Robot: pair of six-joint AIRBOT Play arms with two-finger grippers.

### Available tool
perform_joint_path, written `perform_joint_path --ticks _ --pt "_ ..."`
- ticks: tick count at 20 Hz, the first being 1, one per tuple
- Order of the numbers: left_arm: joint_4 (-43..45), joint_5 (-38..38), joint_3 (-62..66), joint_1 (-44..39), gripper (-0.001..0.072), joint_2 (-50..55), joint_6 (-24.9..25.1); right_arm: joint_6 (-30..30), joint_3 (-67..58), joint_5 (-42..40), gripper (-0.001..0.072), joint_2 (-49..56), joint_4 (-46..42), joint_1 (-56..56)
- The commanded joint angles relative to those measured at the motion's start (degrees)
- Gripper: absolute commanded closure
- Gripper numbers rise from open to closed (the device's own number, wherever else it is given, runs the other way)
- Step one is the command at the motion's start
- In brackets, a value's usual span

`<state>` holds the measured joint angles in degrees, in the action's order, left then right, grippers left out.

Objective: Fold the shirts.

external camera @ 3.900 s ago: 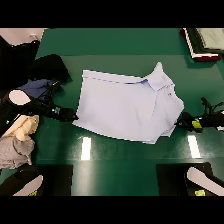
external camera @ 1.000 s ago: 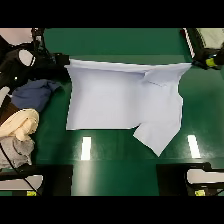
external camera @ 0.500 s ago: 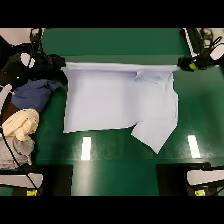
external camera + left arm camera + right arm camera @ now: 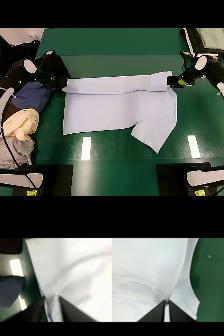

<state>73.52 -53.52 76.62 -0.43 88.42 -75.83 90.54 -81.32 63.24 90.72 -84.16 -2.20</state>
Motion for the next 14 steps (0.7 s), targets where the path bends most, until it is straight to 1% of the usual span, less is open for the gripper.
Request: perform_joint_path --ticks 1,2,5,6,7,8,10,12,14 --pt "0.44 -2.67 -0.17 0.09 0.014 -0.02 -3.67 -0.02 0.63 2.82 0.0385 -0.48 4.26 0.59" --pt "0.44 -4.81 0.09 0.48 0.0214 -0.17 -4.33 -0.55 0.66 4.0 0.0385 -1.01 5.27 0.44" --pt "0.59 -14.47 0.35 3.54 0.0216 -1.11 -4.17 -6.62 0.66 10.69 0.0386 -4.61 12.79 -2.14" --pt "0.52 -17.86 -0.35 4.87 0.0216 -2.03 -3.45 -8.41 0.66 13.25 0.0387 -5.95 15.87 -3.3" --pt "0.52 -19.54 -2.25 5.81 0.0216 -3.63 -2.67 -9.81 0.68 15.69 0.0387 -7.48 18.62 -4.7" --pt "0.04 -19.54 -5.7 6.71 0.0216 -6.23 -2.56 -10.1 0.68 17.77 0.0387 -9.01 20.26 -6.03" --pt "-2.21 -17.66 -14.38 7.26 0.0216 -12.68 -2.08 -10.1 0.68 20.26 0.0387 -11.43 20.59 -7.54" --pt "-5.73 -15.43 -24.55 7.26 0.0216 -19.32 -1.46 -10.1 0.68 21.18 0.0388 -13.66 20.61 -8.31" --pt "-8.26 -14.67 -32.76 7.26 0.0216 -23.17 -0.2 -10.1 0.68 21.2 0.0388 -15.39 20.63 -8.72"
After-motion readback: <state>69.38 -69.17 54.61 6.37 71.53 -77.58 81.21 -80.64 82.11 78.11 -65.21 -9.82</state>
